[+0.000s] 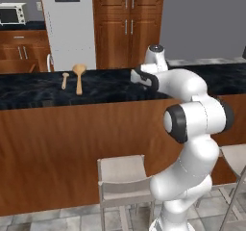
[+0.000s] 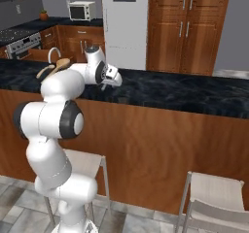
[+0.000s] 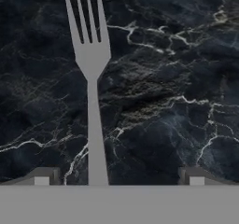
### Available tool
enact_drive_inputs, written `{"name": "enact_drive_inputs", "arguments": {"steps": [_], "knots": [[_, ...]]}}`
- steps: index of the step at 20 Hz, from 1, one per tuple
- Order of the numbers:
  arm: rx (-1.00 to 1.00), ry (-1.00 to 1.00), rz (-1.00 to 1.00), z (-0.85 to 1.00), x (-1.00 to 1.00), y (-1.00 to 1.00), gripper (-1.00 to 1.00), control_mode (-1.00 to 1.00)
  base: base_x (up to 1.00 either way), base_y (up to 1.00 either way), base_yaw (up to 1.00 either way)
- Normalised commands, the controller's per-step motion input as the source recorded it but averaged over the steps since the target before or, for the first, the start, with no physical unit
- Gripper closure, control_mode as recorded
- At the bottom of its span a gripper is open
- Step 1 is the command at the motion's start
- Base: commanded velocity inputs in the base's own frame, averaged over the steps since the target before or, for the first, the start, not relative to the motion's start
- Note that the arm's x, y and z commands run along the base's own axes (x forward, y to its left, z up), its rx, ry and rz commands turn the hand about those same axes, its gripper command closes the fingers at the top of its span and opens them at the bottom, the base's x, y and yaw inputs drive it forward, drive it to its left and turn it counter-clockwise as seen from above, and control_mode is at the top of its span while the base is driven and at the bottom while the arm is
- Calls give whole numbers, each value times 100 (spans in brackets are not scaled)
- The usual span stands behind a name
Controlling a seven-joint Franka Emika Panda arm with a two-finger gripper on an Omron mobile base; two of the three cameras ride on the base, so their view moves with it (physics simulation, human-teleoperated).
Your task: Pick up the metallic utensils from the counter and place them in the open drawer. Make sure not to pick up any wooden utensils.
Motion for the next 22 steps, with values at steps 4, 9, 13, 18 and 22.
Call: {"name": "enact_drive_inputs", "arguments": {"steps": [4,9,13,18,22], "knots": [[0,-22,-2,-33,0,0,-100,-100,0,0,0],[2,1,-4,-1,5,0,-100,-100,0,0,0],[0,27,-6,18,32,0,-100,-100,0,0,0],[0,38,-8,23,47,0,-100,-100,0,0,0],[0,37,-6,1,48,6,-100,-100,0,0,0]]}}
